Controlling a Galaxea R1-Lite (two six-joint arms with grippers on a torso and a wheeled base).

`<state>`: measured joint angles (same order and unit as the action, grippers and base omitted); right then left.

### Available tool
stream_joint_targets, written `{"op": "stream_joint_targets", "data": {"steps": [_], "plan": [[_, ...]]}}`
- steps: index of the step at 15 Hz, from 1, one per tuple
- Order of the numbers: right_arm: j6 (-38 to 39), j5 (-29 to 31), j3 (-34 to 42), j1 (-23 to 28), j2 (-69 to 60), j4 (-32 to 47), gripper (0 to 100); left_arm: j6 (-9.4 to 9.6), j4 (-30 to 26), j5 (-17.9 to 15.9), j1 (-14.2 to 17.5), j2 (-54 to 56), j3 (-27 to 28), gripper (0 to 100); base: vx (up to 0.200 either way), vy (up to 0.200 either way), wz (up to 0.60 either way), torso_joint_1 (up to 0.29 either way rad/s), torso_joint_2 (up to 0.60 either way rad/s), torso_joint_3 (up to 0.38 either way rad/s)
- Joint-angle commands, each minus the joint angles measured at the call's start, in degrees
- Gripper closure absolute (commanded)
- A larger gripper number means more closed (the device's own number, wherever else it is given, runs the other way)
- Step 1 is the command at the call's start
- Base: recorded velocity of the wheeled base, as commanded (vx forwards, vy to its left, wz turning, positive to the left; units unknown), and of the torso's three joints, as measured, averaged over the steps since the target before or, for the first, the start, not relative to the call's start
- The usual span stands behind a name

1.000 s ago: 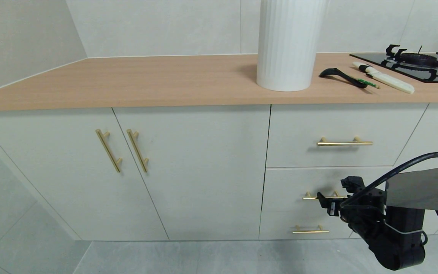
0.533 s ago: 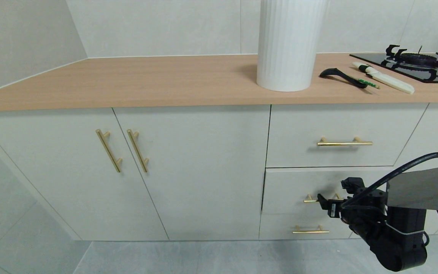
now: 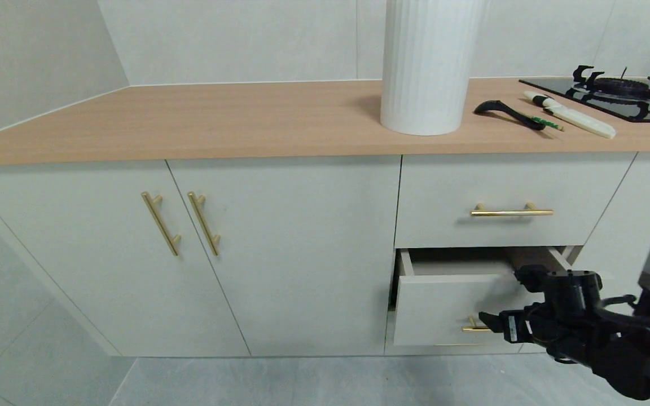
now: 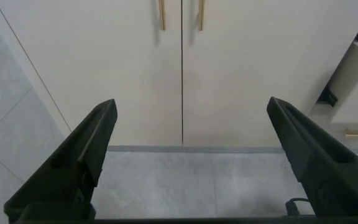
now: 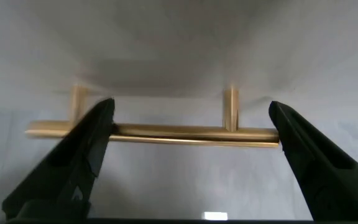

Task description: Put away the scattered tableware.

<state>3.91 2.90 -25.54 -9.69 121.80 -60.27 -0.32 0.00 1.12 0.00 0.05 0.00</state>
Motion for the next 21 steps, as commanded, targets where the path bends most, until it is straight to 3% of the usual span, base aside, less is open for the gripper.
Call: {"op": "stream_joint_targets", "data": {"steps": [1,3,8,16,21], "plan": [[-1.1,-3.3,-1.3,-2.2,-24.3,21.2,0,-0.03,0.0,0.0,0.0,0.0,0.0,0,0.000,0.000,0.00,0.000,0.00,0.000],[-1.1,-3.3,-3.6,-3.8,-32.1,29.8,0,-0.03,0.0,0.0,0.0,0.0,0.0,0,0.000,0.000,0.00,0.000,0.00,0.000],[-0.9,-2.9,-4.2,-5.6,-32.3,30.3,0,-0.03,0.0,0.0,0.0,0.0,0.0,0,0.000,0.000,0.00,0.000,0.00,0.000],[1.3,4.7,-3.6,-5.6,-16.3,11.0,0,-0.03,0.0,0.0,0.0,0.0,0.0,0,0.000,0.000,0.00,0.000,0.00,0.000],[2.5,6.4,-3.6,-5.4,-9.6,4.0,0,-0.03,0.0,0.0,0.0,0.0,0.0,0,0.000,0.000,0.00,0.000,0.00,0.000]]}}
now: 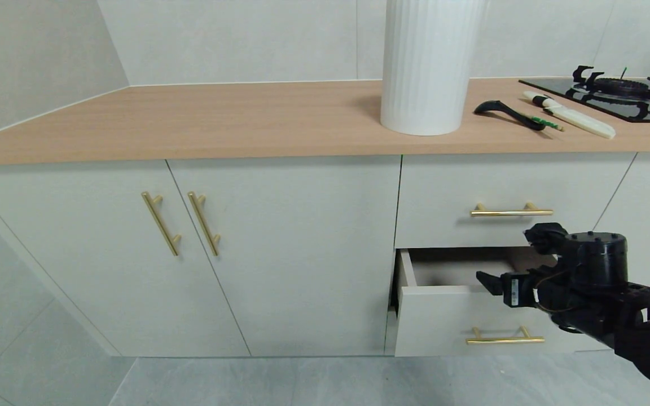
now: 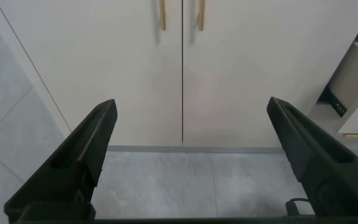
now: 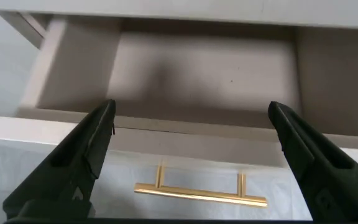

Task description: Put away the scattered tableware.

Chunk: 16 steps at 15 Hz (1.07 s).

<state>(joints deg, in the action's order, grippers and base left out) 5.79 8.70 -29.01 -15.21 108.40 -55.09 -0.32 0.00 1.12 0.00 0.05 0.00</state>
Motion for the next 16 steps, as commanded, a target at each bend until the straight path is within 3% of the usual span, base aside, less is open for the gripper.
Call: {"op": "stream_joint_targets", "data": {"steps": [1,5,16], "plan": [[1.4,2.1,-0.3,0.3,5.3,-3.5,0,-0.03,0.0,0.0,0.0,0.0,0.0,0,0.000,0.000,0.00,0.000,0.00,0.000],[1.2,3.3,0.0,0.4,8.8,-8.1,0,-0.03,0.0,0.0,0.0,0.0,0.0,0,0.000,0.000,0.00,0.000,0.00,0.000],[0.8,2.7,2.4,0.3,5.9,-7.0,0,-0.03,0.0,0.0,0.0,0.0,0.0,0,0.000,0.000,0.00,0.000,0.00,0.000]]}}
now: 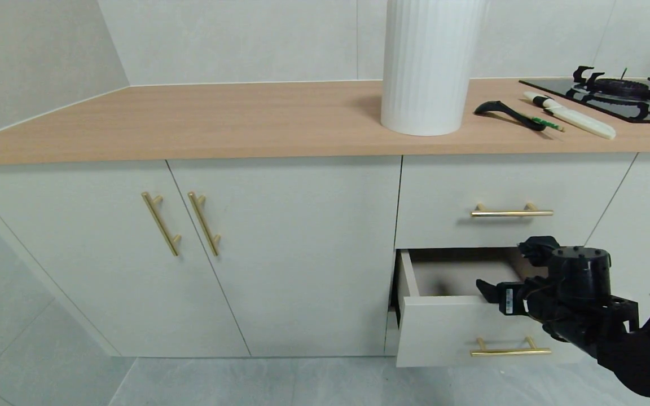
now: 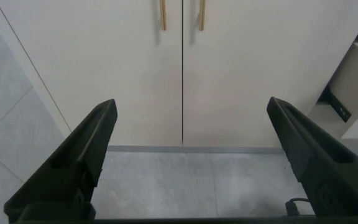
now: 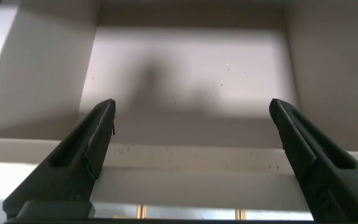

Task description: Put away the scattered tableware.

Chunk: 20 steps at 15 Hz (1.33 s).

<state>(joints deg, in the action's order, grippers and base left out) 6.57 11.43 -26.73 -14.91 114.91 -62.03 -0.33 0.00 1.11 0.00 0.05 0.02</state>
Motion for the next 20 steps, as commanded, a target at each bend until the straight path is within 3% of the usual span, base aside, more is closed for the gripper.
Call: {"op": "stream_joint_targets", "data": {"steps": [1,6,10,20], "plan": [[0.0,0.0,0.1,0.0,-1.6,2.1,0,-0.02,0.0,0.0,0.0,0.0,0.0,0,0.000,0.000,0.00,0.000,0.00,0.000],[0.0,-6.1,-0.6,-0.1,-9.1,17.7,0,-0.02,0.0,0.0,0.0,0.0,0.0,0,0.000,0.000,0.00,0.000,0.00,0.000],[-1.6,-6.3,-0.7,-0.4,-11.1,22.7,0,-0.02,0.0,0.0,0.0,0.0,0.0,0,0.000,0.000,0.00,0.000,0.00,0.000],[-8.2,-7.5,-2.3,-4.1,-19.2,47.5,0,-0.02,0.0,0.0,0.0,0.0,0.0,0,0.000,0.000,0.00,0.000,0.00,0.000]]}}
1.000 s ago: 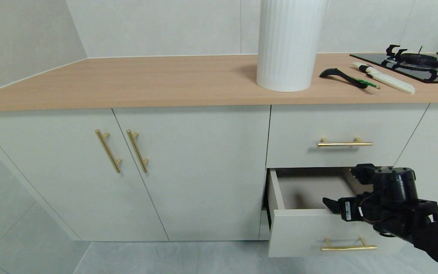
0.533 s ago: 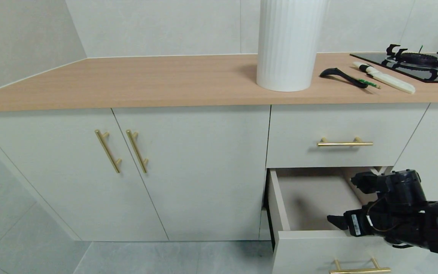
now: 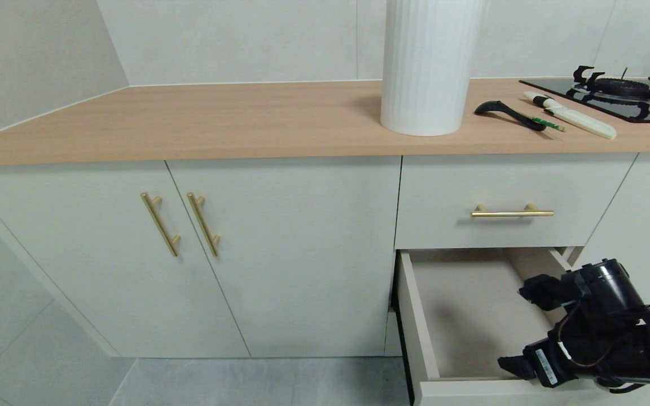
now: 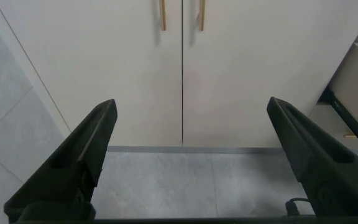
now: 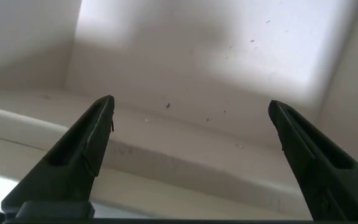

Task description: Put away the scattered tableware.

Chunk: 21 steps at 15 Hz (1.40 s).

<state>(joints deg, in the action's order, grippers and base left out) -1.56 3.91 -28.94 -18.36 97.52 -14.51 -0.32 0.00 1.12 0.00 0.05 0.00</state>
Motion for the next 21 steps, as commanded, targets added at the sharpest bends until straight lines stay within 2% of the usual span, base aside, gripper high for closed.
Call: {"op": "stream_joint_targets", "data": {"steps": [1,5,7,12,16,19,21], "plan": [[-0.8,0.0,-0.1,-1.1,-2.5,1.9,0,-0.03,0.0,0.0,0.0,0.0,0.0,0,0.000,0.000,0.00,0.000,0.00,0.000],[-4.9,0.1,-0.1,-3.4,-5.5,14.3,0,-0.03,0.0,0.0,0.0,0.0,0.0,0,0.000,0.000,0.00,0.000,0.00,0.000],[-5.6,0.1,-0.1,-4.1,-5.5,16.7,0,-0.03,0.0,0.0,0.0,0.0,0.0,0,0.000,0.000,0.00,0.000,0.00,0.000],[-5.2,0.7,-0.9,-4.1,-5.5,16.0,0,-0.03,0.0,0.0,0.0,0.0,0.0,0,0.000,0.000,0.00,0.000,0.00,0.000],[-0.2,0.6,-4.4,-3.7,-10.0,15.3,0,-0.03,0.0,0.0,0.0,0.0,0.0,0,0.000,0.000,0.00,0.000,0.00,0.000],[4.2,0.8,-5.2,-2.7,-14.6,7.7,0,-0.03,0.0,0.0,0.0,0.0,0.0,0,0.000,0.000,0.00,0.000,0.00,0.000],[4.3,0.7,-5.0,-1.6,-18.6,5.5,0,-0.03,0.0,0.0,0.0,0.0,0.0,0,0.000,0.000,0.00,0.000,0.00,0.000]]}}
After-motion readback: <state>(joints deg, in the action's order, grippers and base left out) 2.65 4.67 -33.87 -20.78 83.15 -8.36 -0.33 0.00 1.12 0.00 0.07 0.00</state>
